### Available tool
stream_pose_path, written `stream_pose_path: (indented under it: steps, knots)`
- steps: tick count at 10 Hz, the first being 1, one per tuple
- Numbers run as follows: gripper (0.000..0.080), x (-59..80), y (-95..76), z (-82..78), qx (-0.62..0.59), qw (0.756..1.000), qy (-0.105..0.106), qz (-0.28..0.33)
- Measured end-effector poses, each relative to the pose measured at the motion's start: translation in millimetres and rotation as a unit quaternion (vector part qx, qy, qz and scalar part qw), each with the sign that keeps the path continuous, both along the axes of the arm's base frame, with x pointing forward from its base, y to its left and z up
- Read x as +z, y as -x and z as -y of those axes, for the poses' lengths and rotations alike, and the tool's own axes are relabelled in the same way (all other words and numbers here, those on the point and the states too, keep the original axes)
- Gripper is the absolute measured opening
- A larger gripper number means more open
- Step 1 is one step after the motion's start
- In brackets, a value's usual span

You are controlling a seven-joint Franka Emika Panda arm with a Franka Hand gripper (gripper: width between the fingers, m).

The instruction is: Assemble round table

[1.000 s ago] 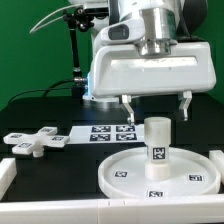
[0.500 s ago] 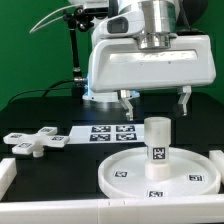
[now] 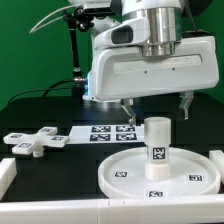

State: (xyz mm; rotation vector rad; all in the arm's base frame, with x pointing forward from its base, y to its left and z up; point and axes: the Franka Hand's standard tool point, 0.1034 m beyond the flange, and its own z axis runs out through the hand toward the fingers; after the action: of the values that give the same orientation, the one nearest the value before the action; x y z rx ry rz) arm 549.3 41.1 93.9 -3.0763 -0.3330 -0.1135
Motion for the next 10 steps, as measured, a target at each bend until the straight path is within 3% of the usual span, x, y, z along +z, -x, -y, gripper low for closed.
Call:
stream_pose_path:
  steps: [6,8,10]
  knots:
    - [0.0648,-7.0,-3.4,6.9,0.004,1.0,0.001,-0.009]
    - [0.0404,-6.9,-3.5,5.8,0.005,1.0,0.001,-0.008]
    - [0.0405,-7.0,-3.4,5.7,0.003,1.0,0.001,-0.009]
